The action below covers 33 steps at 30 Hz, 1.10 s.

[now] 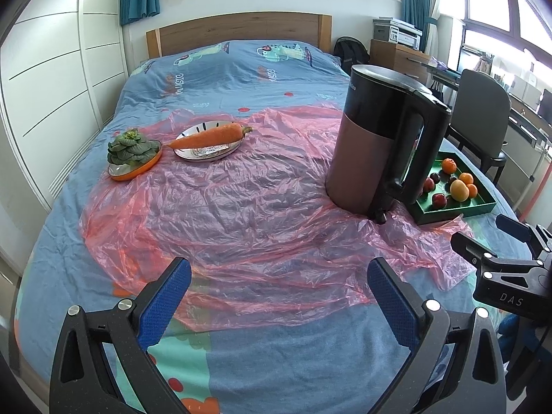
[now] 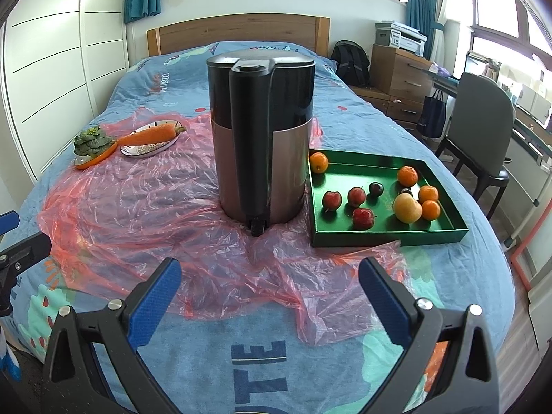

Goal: Organize fruits

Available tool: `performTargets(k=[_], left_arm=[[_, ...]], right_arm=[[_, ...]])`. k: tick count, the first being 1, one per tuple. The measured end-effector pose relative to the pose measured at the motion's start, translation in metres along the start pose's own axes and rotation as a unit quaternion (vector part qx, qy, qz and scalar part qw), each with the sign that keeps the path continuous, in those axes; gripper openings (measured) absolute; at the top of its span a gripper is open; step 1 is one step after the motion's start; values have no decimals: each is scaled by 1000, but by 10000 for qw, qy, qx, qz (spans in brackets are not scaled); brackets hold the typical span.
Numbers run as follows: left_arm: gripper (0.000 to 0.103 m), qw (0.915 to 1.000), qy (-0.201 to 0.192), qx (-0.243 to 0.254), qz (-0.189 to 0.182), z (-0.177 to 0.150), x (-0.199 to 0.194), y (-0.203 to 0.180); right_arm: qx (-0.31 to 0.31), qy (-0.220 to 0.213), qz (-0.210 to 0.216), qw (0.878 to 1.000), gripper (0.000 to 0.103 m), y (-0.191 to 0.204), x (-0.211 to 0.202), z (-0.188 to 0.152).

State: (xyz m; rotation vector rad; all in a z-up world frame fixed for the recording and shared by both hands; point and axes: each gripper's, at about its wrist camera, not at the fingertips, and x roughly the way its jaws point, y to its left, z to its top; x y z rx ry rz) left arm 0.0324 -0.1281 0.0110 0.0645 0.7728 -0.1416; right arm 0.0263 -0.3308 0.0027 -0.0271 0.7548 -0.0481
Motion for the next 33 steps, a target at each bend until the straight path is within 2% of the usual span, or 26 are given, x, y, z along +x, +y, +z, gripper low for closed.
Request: performTargets(k=[17, 33], left_arm=[[100, 9998, 61, 208, -43, 10, 7, -45], [100, 9997, 125, 201, -16, 11, 13, -54]], right_arm=[[149, -38, -40, 9999, 103, -36, 3, 1], [182, -24, -32, 9998, 103, -45, 8, -1]])
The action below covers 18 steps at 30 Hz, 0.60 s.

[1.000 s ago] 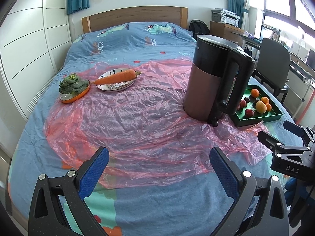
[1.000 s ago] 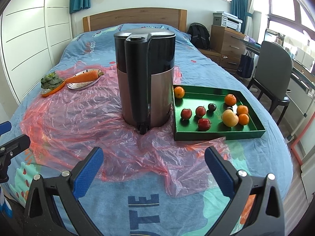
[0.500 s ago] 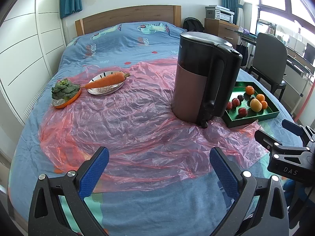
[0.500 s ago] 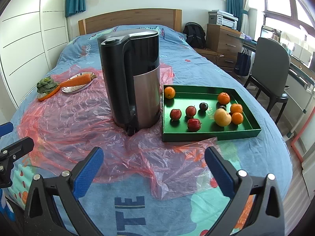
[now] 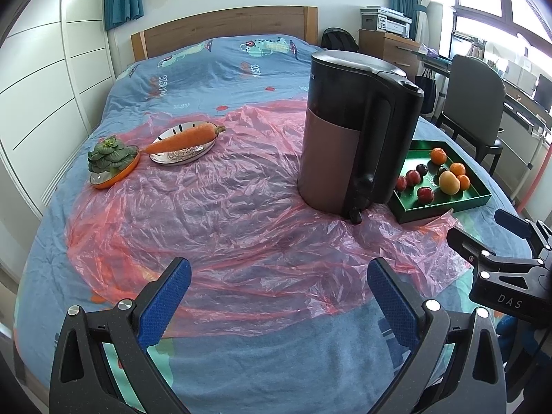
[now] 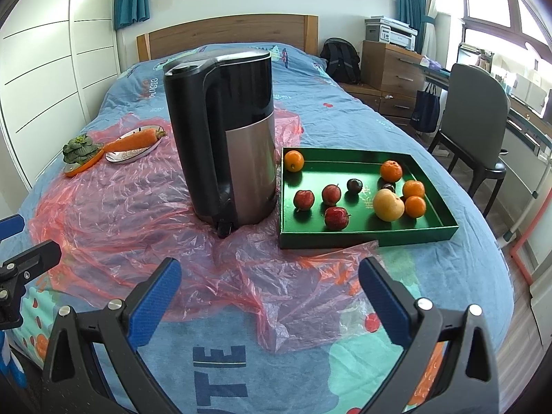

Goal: Organize fruits

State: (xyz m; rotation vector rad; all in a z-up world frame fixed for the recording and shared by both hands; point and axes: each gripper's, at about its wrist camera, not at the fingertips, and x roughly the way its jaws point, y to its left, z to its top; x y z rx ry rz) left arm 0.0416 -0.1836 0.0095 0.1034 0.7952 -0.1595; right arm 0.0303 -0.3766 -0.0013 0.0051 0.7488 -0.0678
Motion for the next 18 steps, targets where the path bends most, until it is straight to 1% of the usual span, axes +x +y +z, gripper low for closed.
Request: performTargets(k=[7, 18], left_arm=[[100, 10000, 24, 2, -3, -2, 1, -1], [100, 9999, 97, -6, 52, -6, 4, 0]], right_arm=[[-10, 13, 6, 10000, 103, -3, 3, 0], [-166, 42, 127, 9998, 103, 6, 5, -3]])
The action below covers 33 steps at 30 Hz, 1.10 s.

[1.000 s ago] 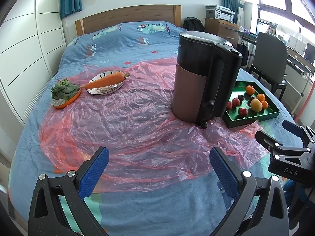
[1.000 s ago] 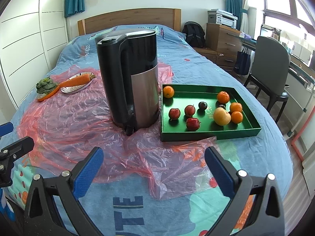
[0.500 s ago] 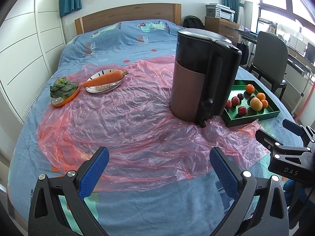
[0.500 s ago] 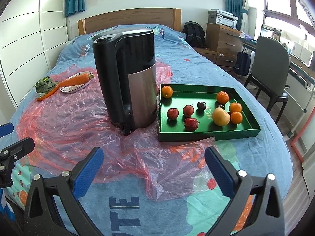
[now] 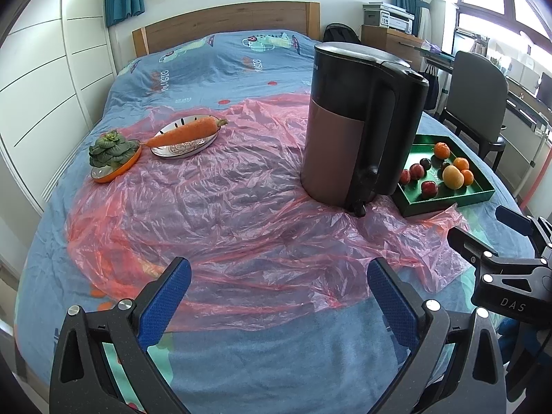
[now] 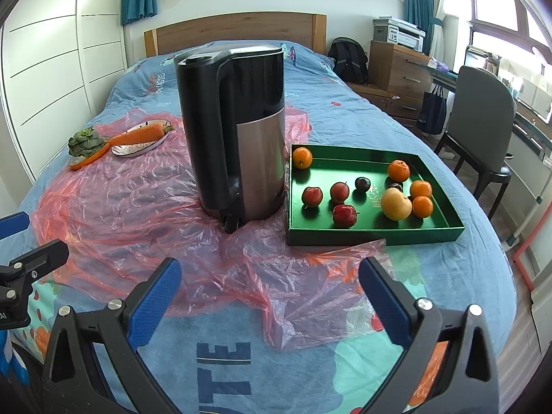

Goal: Organize fruits

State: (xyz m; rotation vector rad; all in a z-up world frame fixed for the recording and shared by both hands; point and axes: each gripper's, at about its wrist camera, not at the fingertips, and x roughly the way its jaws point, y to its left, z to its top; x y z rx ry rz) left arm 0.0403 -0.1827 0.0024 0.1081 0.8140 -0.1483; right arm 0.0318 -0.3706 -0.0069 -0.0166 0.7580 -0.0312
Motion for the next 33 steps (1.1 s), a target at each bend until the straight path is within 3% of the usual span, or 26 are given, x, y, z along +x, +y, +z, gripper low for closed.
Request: performTargets(k=[33], left_arm=[[100, 9999, -86, 9, 76, -1, -6, 1]], right_arm=[[-313, -37, 189, 9993, 103, 12, -5, 5]])
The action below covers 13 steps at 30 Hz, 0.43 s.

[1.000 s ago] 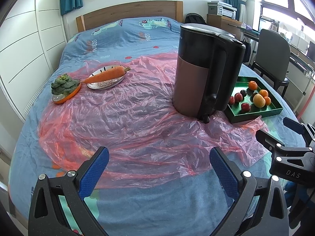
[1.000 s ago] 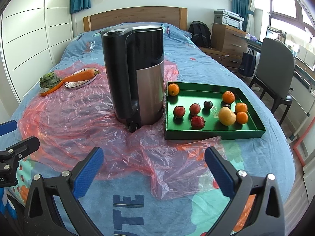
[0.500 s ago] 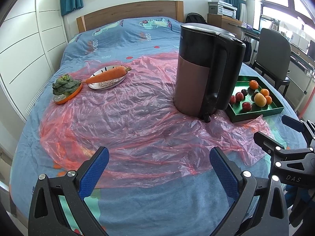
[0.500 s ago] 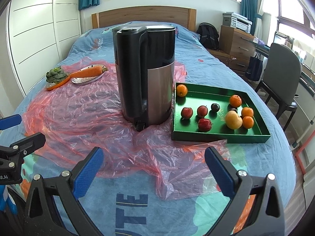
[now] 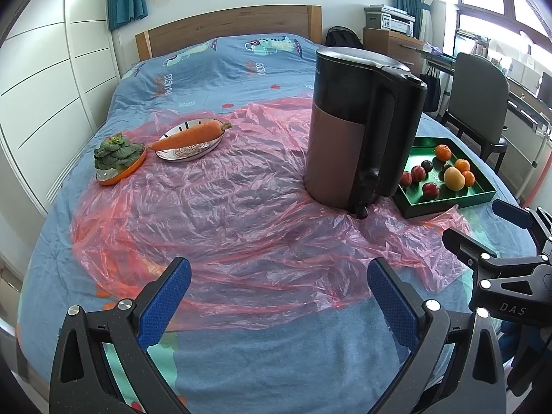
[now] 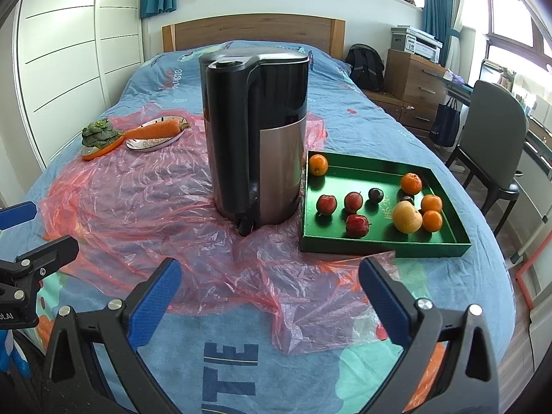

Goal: Organize fruits

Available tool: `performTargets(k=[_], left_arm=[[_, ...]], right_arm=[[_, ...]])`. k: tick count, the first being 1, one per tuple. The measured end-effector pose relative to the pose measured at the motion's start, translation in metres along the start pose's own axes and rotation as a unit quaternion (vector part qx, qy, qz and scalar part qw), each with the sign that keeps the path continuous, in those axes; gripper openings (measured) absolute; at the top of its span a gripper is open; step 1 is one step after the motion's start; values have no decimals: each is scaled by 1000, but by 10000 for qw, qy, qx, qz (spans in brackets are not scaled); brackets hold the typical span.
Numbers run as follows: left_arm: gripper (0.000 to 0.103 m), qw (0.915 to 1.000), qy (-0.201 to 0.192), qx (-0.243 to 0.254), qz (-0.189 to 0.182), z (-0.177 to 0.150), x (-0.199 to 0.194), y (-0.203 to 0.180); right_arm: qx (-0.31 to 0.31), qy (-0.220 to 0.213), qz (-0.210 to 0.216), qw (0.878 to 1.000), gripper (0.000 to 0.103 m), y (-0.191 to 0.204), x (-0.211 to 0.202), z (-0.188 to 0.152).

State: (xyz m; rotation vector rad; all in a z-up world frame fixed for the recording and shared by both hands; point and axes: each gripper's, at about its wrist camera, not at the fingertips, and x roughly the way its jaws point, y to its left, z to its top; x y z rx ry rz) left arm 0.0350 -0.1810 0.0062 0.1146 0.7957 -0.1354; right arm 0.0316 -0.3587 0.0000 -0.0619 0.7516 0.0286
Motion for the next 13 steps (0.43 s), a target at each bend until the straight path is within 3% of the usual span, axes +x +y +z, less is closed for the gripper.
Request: performTargets(k=[13], left_arm=[[100, 9999, 1, -131, 89, 1, -4, 10]], right_arm=[[-62, -30, 9, 10000, 103, 5, -3, 1]])
